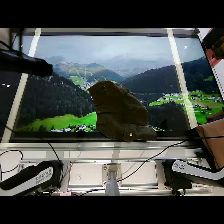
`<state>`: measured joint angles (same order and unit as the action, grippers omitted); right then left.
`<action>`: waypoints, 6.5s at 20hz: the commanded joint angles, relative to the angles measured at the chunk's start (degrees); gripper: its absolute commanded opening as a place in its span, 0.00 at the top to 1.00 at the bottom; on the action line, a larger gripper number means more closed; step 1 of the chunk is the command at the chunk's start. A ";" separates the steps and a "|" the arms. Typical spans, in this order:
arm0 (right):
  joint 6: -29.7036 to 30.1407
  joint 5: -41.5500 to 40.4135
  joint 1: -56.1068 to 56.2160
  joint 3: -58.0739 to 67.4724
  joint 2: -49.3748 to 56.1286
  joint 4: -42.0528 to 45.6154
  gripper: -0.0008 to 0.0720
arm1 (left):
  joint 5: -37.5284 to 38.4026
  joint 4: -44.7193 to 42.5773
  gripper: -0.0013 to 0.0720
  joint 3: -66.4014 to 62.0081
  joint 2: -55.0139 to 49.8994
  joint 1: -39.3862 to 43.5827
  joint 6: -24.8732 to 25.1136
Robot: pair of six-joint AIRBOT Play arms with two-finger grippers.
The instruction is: Fold the clothes and pants, and hang the long-sleeved shirts on hangers.
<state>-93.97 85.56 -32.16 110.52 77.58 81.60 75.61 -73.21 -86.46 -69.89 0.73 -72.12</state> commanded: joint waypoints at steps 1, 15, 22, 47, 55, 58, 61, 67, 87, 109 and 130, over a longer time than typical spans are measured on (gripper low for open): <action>-0.11 -4.44 0.04 0.07 -0.02 -0.57 0.94 | 1.44 8.66 0.93 6.58 -4.26 0.00 -1.38; 15.43 -2.34 0.07 -10.21 0.70 -16.37 0.62 | -22.69 30.69 0.12 29.24 -15.65 7.32 1.25; 15.54 -5.22 0.07 -13.29 0.94 -15.82 0.50 | -21.81 30.45 0.18 29.27 -20.92 9.84 3.78; 34.80 -3.58 0.20 -31.43 1.68 -35.58 0.53 | -17.51 38.60 0.93 16.15 -7.89 7.06 11.37; 36.39 -18.27 16.81 -57.61 1.92 -41.05 0.21 | -10.38 25.18 0.93 16.22 -10.49 5.73 5.18; 32.72 -24.50 24.59 -56.30 5.44 -41.16 0.21 | -3.85 21.57 0.93 16.28 -10.51 5.66 5.20; 29.44 -26.51 29.51 -52.17 11.98 -42.97 0.21 | 1.51 12.98 0.93 16.31 -10.51 5.57 5.22; 29.09 -26.14 34.29 -42.12 22.47 -48.72 0.17 | 3.91 9.97 0.93 16.33 -10.51 5.55 5.49; 31.28 -27.89 49.18 -38.42 25.94 -41.59 0.25 | -1.53 8.72 0.93 16.41 -10.56 5.55 5.44; 33.07 -37.86 40.04 -30.56 0.13 -31.82 0.94 | -35.63 28.28 0.93 13.03 -3.10 5.81 5.42; 28.79 -20.63 40.00 -31.54 12.07 -16.90 0.92 | -6.40 21.20 0.93 13.03 -22.60 9.11 5.25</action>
<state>-65.06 67.26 7.86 78.81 89.54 64.20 69.34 -52.18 -73.36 -92.20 9.89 -66.92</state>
